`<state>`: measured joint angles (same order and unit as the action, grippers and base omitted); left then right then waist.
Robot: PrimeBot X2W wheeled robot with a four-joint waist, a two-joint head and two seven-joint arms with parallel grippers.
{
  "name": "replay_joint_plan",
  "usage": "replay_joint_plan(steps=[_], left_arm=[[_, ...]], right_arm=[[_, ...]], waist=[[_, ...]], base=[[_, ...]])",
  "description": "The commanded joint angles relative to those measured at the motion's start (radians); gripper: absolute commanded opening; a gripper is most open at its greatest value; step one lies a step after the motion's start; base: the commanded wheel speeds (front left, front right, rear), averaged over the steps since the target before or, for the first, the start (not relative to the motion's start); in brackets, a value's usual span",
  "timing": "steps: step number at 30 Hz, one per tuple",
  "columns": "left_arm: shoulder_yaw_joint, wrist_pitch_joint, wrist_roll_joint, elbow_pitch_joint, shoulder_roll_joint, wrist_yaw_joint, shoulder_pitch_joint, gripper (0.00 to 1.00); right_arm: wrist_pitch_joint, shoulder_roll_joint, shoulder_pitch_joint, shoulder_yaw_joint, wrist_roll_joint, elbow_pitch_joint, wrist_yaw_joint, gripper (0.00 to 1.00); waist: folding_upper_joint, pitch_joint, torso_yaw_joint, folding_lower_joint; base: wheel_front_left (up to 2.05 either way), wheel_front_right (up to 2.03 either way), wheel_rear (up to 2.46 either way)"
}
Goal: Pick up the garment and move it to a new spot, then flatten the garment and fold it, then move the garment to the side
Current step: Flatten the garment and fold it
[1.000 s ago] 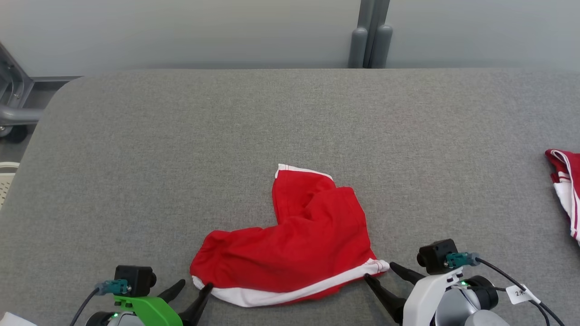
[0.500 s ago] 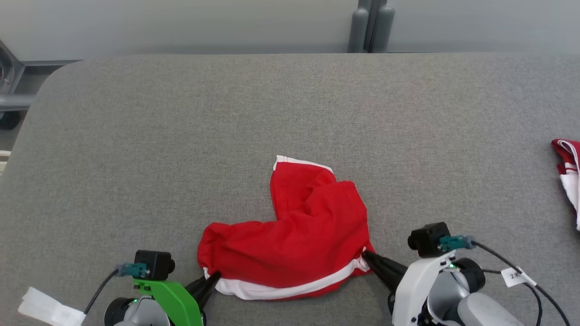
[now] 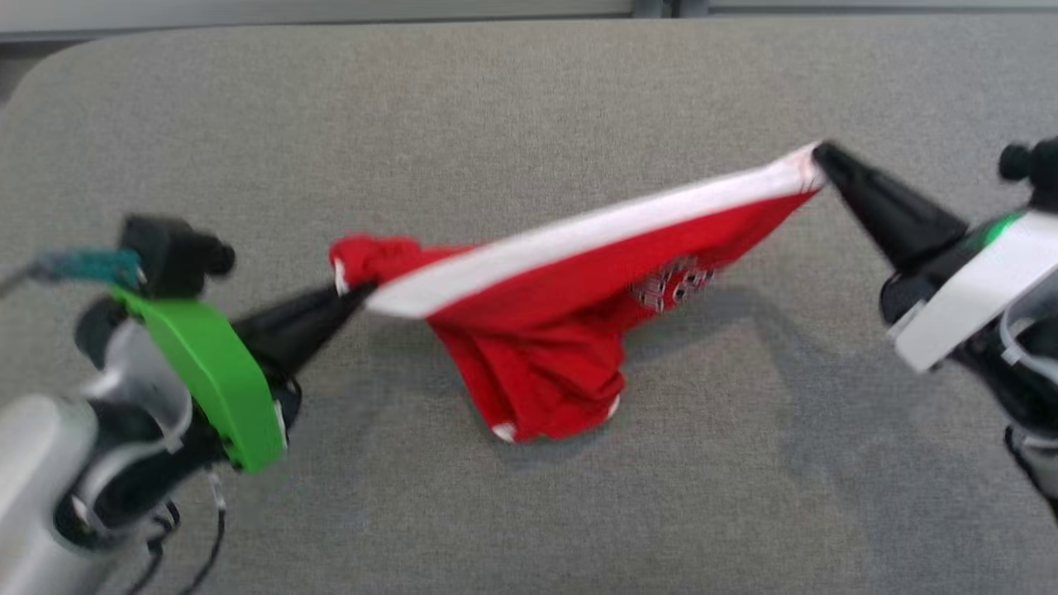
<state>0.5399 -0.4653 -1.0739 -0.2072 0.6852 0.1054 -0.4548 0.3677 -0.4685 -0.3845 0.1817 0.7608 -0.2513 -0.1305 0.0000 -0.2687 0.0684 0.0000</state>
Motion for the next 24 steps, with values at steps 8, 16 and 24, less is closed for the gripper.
replay_joint_plan(steps=[8, 16, 24], left_arm=[[-0.077, -0.228, 0.008, 0.141, -0.039, -0.086, -0.583, 0.0], [-0.049, -0.12, 0.211, 0.519, -0.175, -0.075, -1.06, 0.0], [-0.032, 0.104, 0.325, 0.764, -0.27, -0.032, -1.277, 0.0]], right_arm=[[0.082, -0.014, -0.548, -0.031, -0.066, 0.134, 0.001, 0.0], [-0.101, 0.096, -1.101, 0.019, -0.255, 0.499, 0.002, 0.0], [-0.255, 0.143, -1.363, -0.01, -0.339, 0.753, 0.002, 0.0]], waist=[[0.0, -0.38, -0.032, 0.0], [0.0, -0.528, -0.055, 0.0], [0.0, -0.598, -0.052, 0.0]], base=[[0.0, 0.0, 0.0], [0.0, 0.0, 0.0], [0.0, 0.0, 0.0]])
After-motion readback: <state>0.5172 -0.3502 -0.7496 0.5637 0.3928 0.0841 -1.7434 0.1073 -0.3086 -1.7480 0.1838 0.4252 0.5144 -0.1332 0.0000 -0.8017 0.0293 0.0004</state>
